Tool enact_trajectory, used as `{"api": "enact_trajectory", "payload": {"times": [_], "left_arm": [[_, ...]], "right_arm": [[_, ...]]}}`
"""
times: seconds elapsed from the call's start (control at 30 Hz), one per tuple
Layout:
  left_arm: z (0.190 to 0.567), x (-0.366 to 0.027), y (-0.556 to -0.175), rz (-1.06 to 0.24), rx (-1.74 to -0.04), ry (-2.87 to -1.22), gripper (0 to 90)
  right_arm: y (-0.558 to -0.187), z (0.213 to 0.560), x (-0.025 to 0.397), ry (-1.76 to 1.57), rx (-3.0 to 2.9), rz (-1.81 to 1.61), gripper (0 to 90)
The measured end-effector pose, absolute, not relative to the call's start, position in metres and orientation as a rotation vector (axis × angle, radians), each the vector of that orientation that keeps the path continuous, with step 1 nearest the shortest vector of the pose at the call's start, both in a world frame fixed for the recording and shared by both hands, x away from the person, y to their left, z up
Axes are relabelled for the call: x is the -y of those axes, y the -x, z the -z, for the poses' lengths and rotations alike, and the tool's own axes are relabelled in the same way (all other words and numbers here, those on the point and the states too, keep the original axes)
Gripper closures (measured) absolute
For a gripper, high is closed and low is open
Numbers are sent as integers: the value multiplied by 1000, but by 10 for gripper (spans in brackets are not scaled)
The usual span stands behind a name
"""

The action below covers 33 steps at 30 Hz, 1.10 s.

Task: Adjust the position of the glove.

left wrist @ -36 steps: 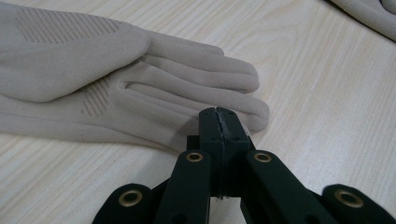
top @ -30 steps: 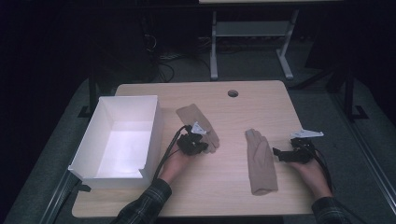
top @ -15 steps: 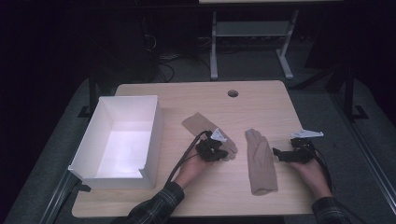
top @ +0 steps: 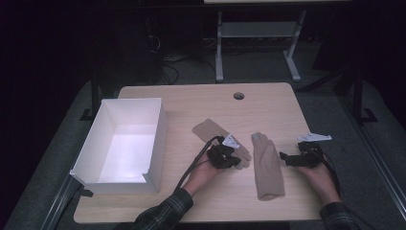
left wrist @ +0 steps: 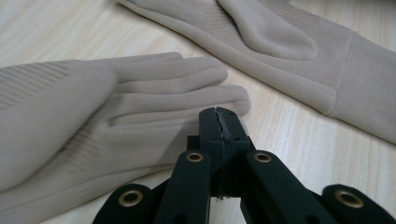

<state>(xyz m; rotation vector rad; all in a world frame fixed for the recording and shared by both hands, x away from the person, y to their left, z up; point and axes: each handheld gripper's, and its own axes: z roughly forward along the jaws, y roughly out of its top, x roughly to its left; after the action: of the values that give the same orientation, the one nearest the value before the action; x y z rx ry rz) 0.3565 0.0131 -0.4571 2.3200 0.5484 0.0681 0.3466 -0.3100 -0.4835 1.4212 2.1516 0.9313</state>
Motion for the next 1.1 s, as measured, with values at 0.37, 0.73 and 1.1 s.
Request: {"api": "enact_trajectory", "payload": {"times": [0.37,0.73,1.1], "left_arm": [[432,-50,-386,-195,-676,-2257,896],[433,-85,-423,-342,-858,-2222,895],[459,-89,-437,-308,-938,-2263,895]], "right_arm": [[-347,484,310,-1420,-2152,-931,97],[-347,483,310,-1417,-2156,-931,97],[-346,483,310,-1416,-2157,-932,97]]}}
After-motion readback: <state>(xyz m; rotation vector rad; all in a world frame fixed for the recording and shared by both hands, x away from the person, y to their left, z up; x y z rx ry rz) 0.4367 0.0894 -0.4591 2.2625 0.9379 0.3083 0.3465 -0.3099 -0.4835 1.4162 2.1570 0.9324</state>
